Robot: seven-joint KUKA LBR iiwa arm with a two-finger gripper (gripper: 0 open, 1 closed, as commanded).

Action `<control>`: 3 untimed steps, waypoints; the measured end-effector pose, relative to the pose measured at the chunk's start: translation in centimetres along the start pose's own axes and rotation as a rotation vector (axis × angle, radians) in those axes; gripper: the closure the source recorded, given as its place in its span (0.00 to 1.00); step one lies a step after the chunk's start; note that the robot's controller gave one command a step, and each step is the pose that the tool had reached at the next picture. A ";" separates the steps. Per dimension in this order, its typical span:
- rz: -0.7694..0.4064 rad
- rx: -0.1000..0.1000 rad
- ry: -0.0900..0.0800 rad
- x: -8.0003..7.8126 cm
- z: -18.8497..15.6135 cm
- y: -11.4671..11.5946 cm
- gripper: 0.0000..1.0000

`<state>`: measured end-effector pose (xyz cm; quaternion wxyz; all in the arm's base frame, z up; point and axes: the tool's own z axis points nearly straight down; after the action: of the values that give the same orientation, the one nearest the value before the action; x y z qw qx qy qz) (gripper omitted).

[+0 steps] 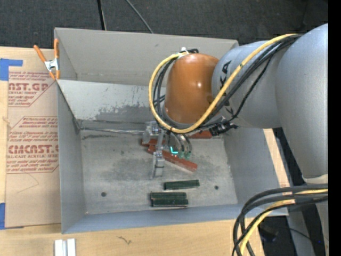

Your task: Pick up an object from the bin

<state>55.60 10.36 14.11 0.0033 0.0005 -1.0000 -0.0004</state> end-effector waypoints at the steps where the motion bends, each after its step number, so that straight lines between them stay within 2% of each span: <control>1: 0.107 0.001 -0.007 -1.7 7.4 -6.1 0.00; 2: 0.264 -0.001 -0.009 -0.8 4.1 -5.9 0.00; 3: 0.416 -0.001 -0.005 0.6 4.2 -6.4 0.00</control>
Offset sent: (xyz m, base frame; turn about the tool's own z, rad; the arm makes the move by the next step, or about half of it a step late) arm 0.0170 -0.0591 -0.0711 0.1027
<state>54.99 4.00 9.93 0.0006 -0.2058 -0.9786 -0.0001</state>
